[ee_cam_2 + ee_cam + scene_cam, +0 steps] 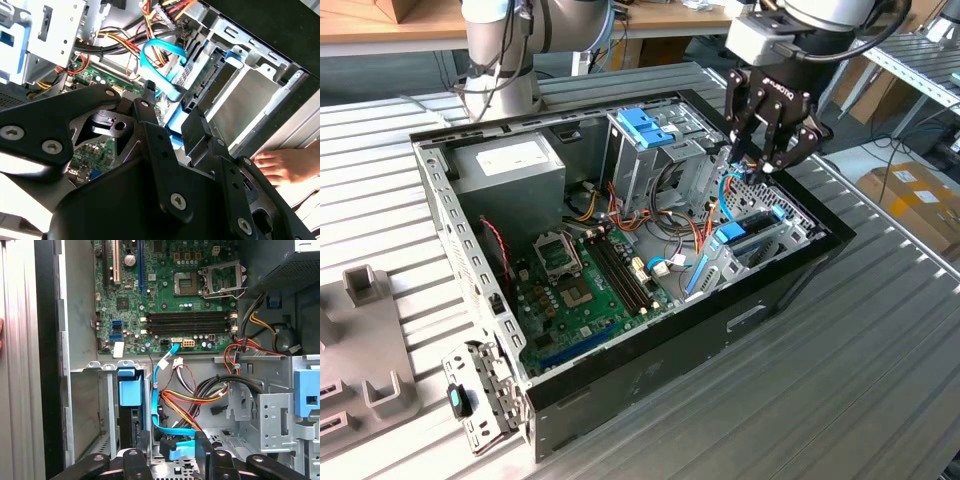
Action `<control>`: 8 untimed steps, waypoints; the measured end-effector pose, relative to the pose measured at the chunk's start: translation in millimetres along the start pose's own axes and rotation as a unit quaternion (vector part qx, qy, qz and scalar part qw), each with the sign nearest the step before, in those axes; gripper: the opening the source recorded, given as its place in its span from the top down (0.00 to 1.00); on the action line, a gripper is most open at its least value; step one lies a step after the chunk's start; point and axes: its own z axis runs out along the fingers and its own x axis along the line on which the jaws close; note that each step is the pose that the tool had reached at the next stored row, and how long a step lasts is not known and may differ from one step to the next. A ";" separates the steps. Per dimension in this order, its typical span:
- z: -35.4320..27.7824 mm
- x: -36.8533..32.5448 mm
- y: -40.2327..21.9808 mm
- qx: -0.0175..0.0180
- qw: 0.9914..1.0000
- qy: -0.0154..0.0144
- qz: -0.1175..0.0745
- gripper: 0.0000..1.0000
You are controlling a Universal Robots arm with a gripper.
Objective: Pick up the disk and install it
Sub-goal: 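Insert the first disk wire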
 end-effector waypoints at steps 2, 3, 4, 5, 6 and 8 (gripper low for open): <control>0.9 -3.5 0.1 0.000 1.000 0.000 0.000 0.51; 1.2 -4.4 0.1 0.000 1.000 0.000 0.000 0.51; 2.3 -6.3 0.1 0.000 1.000 0.000 0.000 0.51; 3.3 -7.6 -0.2 0.000 1.000 0.000 0.000 0.51; 3.5 -8.4 -0.7 0.000 1.000 0.000 0.000 0.51; 3.6 -8.8 -2.5 0.000 1.000 0.000 0.000 0.51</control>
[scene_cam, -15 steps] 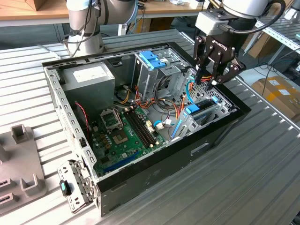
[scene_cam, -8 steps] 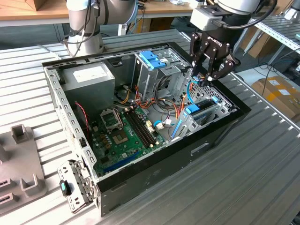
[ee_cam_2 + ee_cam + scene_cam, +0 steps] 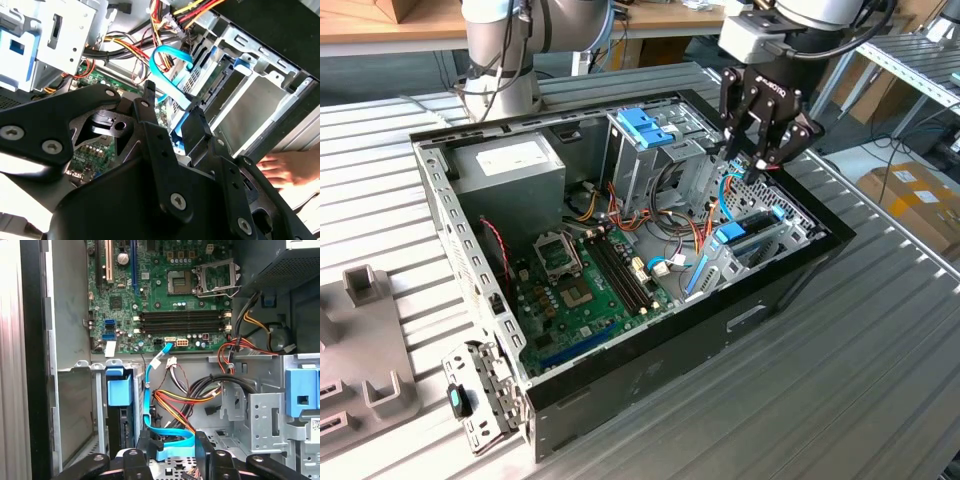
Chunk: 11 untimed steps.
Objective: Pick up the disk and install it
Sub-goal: 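Insert the first disk wire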
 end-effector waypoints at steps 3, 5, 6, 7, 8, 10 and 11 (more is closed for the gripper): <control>0.0 -0.2 -4.4 0.000 1.000 0.000 0.000 0.51; 0.1 -0.4 -7.0 0.000 1.000 0.001 0.000 0.51; 0.5 -0.4 -7.5 0.000 1.000 0.002 0.000 0.51; 0.9 -0.4 -7.8 0.000 1.000 0.002 0.000 0.51; 1.1 -0.4 -8.0 0.000 1.000 0.002 0.000 0.51; 1.5 -0.4 -8.3 0.000 1.000 0.002 0.000 0.51; 2.2 -0.4 -8.4 0.000 1.000 0.002 0.000 0.51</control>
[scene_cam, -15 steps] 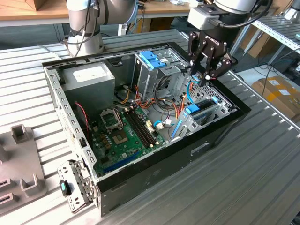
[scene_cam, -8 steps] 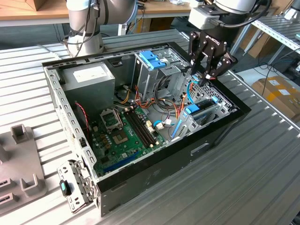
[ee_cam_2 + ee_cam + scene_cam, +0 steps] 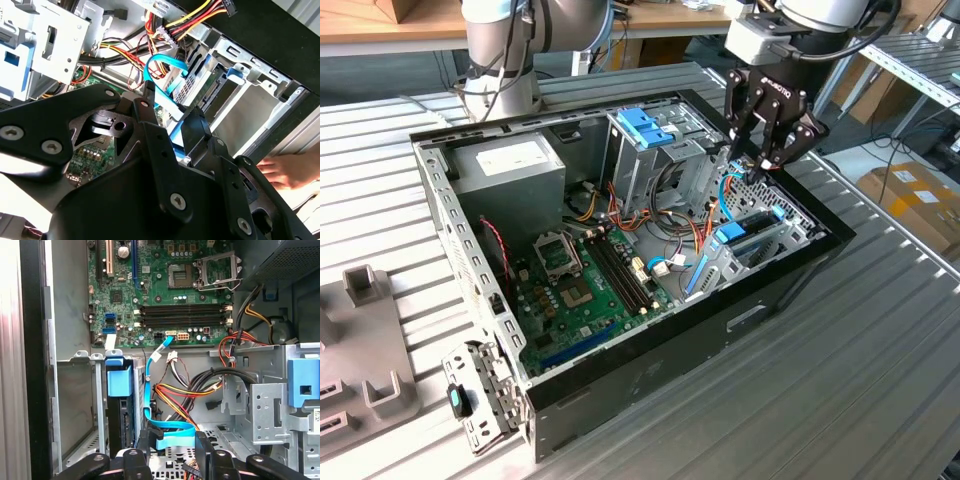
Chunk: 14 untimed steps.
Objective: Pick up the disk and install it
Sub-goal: 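Insert the first disk wire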
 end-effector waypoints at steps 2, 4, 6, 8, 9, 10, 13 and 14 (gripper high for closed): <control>1.0 -0.1 0.0 0.000 1.000 0.000 0.000 0.51; 1.2 0.4 0.0 0.000 1.000 0.000 0.000 0.51; 1.2 2.2 -0.1 0.000 1.000 0.000 0.000 0.51; 1.2 2.2 -0.1 0.000 1.000 0.000 0.000 0.51; 1.1 2.2 -0.1 0.000 1.000 0.000 0.000 0.51; 1.1 2.2 -0.1 0.000 1.000 0.000 0.000 0.51; 1.1 2.3 -0.1 0.000 1.000 0.000 0.000 0.51; 1.1 2.3 -0.1 0.000 1.000 0.000 0.000 0.51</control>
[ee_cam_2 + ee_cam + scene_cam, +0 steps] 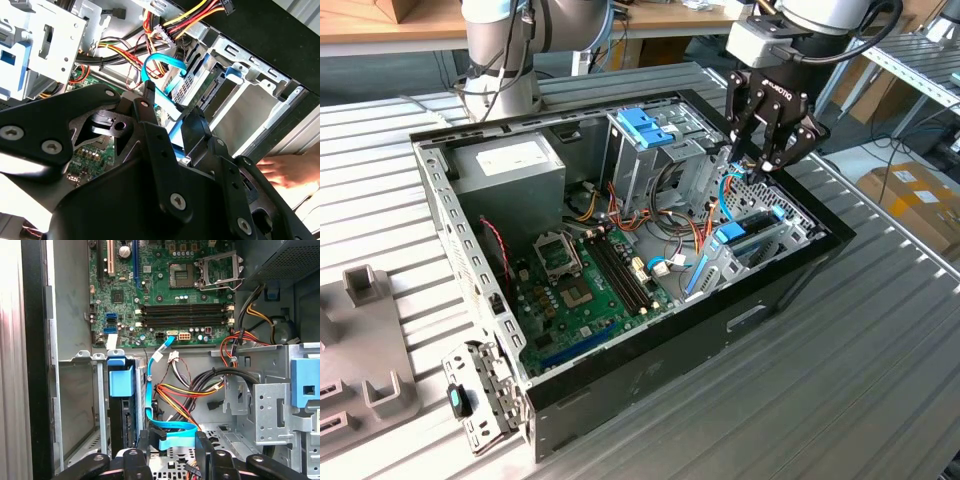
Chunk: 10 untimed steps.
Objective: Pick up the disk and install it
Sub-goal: 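Insert the first disk wire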
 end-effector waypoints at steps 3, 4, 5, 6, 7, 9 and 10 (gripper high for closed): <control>0.0 0.0 0.0 0.000 1.000 0.000 0.000 0.53; 0.0 0.0 0.0 0.000 1.000 0.000 0.000 0.59; 0.0 0.0 0.0 0.000 1.000 0.000 0.000 0.72; 0.0 0.1 0.0 0.000 1.000 0.000 0.000 0.72; 0.1 0.1 0.0 0.000 1.000 0.000 0.000 0.72; 0.0 0.1 0.0 0.000 1.000 0.000 0.000 0.72; 0.0 0.1 0.0 0.000 1.000 0.000 0.000 0.72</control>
